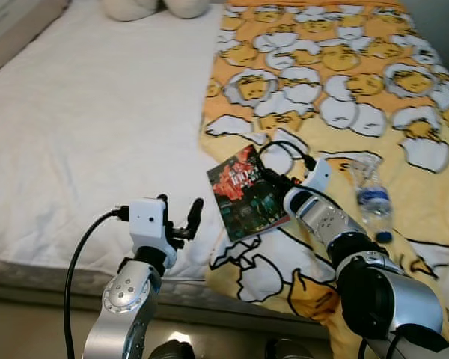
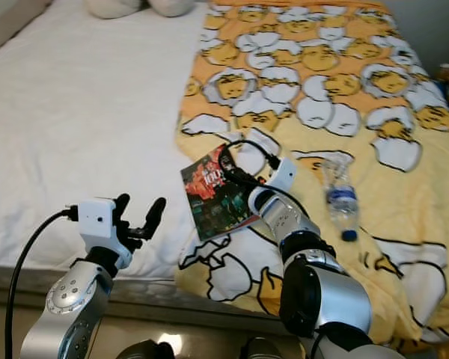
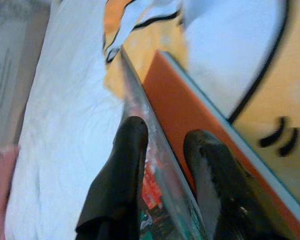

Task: Clean up the room

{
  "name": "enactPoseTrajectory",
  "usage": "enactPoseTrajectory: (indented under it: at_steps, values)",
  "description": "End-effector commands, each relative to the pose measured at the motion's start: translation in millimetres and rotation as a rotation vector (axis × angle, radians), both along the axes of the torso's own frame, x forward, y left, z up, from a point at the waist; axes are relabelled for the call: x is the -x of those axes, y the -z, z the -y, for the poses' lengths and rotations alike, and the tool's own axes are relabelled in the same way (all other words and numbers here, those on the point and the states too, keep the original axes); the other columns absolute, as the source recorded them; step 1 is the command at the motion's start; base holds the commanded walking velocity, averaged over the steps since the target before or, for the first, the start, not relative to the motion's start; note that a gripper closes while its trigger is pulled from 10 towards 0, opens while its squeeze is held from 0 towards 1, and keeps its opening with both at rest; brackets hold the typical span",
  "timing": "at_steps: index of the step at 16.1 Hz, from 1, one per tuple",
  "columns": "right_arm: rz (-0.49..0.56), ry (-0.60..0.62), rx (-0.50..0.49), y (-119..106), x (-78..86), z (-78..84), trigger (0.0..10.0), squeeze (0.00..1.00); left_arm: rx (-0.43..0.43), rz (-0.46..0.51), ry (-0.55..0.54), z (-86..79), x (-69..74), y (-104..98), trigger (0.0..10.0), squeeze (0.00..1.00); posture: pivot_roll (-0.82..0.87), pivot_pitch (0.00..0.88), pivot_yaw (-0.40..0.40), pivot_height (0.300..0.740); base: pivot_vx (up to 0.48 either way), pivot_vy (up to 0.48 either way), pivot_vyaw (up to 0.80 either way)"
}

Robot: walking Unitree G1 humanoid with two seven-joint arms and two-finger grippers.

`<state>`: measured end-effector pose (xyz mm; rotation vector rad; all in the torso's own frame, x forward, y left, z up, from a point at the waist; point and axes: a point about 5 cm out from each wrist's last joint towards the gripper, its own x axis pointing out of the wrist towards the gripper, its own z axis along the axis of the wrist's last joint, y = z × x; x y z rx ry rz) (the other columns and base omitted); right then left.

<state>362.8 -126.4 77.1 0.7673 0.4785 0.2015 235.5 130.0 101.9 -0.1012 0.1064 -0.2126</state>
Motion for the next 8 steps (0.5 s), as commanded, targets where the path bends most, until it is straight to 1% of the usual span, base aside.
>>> enactPoseTrajectory:
  at_steps: [1,2,4,5,8]
  values:
    - [0.017,-0.039,0.034,-0.5,0.6,-3.4,0.0,0.0,0.0,0.007,0.012,0.0,-1.9,-0.2,10.0,0.0,-0.05,0.081,0.056,0.74,0.0,0.0,0.0]
    - [0.027,-0.038,0.02,1.0,2.0,-2.3,0.0,0.0,0.001,0.009,0.018,0.0,-2.8,0.0,10.0,0.0,-0.05,0.072,0.057,0.74,0.0,0.0,0.0]
    - [0.024,-0.021,0.028,0.7,1.5,-2.3,0.0,0.0,-0.002,0.011,0.018,-1.3,-3.4,-0.2,10.0,0.0,-0.05,0.064,0.056,0.74,0.0,0.0,0.0]
    - [0.039,-0.023,0.016,-2.7,-0.3,-3.4,0.0,0.0,-0.004,0.014,0.015,-2.1,-4.0,-0.2,10.0,0.0,-0.05,0.058,0.054,0.74,0.0,0.0,0.0]
    - [0.035,-0.01,0.067,-2.2,-1.0,-0.4,0.0,0.0,-0.007,0.016,0.016,-2.2,-4.8,0.3,10.0,0.0,-0.05,0.055,0.055,0.74,0.0,0.0,0.0]
